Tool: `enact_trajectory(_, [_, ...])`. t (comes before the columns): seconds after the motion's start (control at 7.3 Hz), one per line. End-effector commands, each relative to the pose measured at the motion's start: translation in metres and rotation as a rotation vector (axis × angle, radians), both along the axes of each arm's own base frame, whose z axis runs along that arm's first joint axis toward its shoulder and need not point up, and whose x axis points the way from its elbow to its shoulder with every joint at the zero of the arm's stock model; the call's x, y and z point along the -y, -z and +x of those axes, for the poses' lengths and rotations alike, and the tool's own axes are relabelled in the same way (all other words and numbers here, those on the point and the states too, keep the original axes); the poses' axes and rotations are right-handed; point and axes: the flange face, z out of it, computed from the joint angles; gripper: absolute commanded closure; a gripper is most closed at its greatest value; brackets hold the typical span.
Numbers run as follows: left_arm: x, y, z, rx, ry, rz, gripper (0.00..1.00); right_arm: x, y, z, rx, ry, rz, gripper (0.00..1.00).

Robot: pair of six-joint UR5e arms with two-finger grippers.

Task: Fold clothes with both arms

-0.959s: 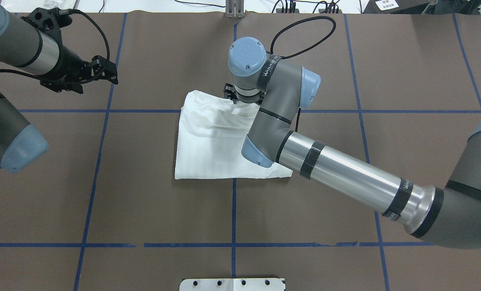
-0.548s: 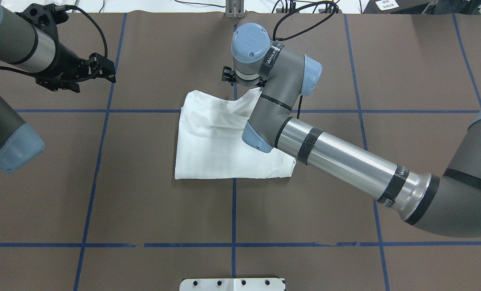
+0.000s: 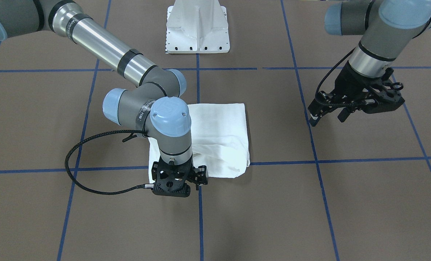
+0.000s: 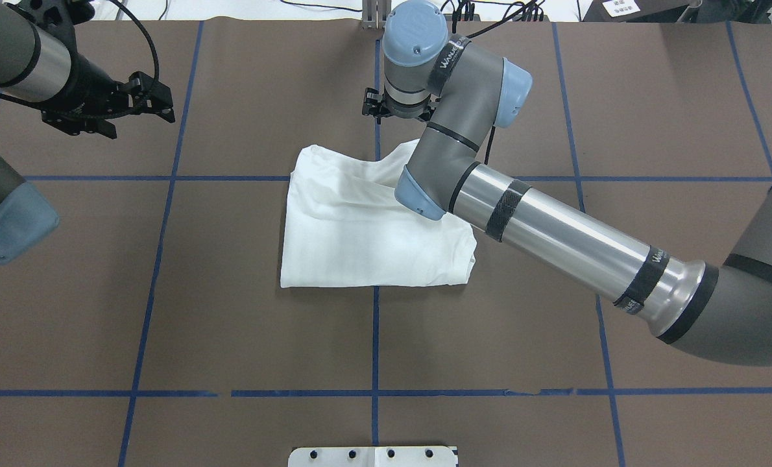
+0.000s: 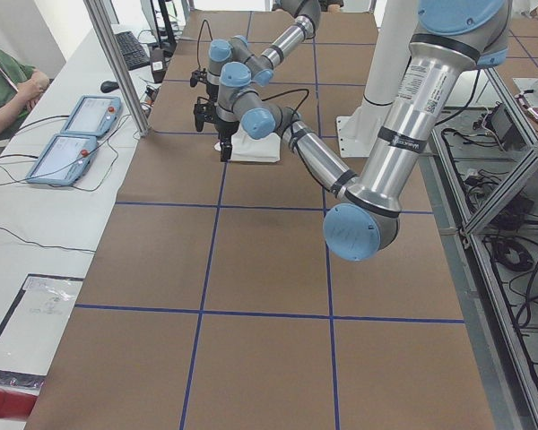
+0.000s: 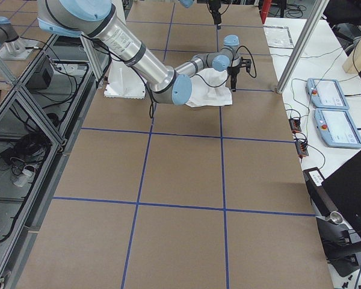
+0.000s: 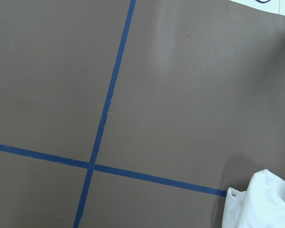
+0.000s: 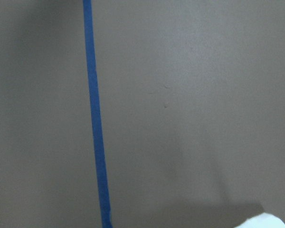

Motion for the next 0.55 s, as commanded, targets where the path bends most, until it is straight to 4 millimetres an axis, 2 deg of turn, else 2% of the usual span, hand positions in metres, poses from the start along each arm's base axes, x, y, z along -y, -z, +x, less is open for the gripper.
enact_trajectory(0.0, [0.0, 0.0, -0.002, -0.002, -0.011, 0.002, 0.0, -0.031, 0.023, 0.009, -0.048, 0.062, -0.15, 0.0])
enact_trajectory(0.14, [0.0, -0.002, -0.002, -0.001, -0.013, -0.001, 0.0, -0.038, 0.017, 0.014, -0.07, 0.067, -0.193, 0.0])
enact_trajectory(0.27, [-0.001, -0.003, -0.002, 0.0, -0.013, -0.002, 0.0, -0.054, 0.003, 0.011, -0.07, 0.082, -0.187, 0.0])
enact_trajectory(0.41, [-0.001, -0.004, -0.002, 0.001, -0.013, -0.005, 0.0, -0.077, 0.006, 0.004, -0.052, 0.106, -0.183, 0.0])
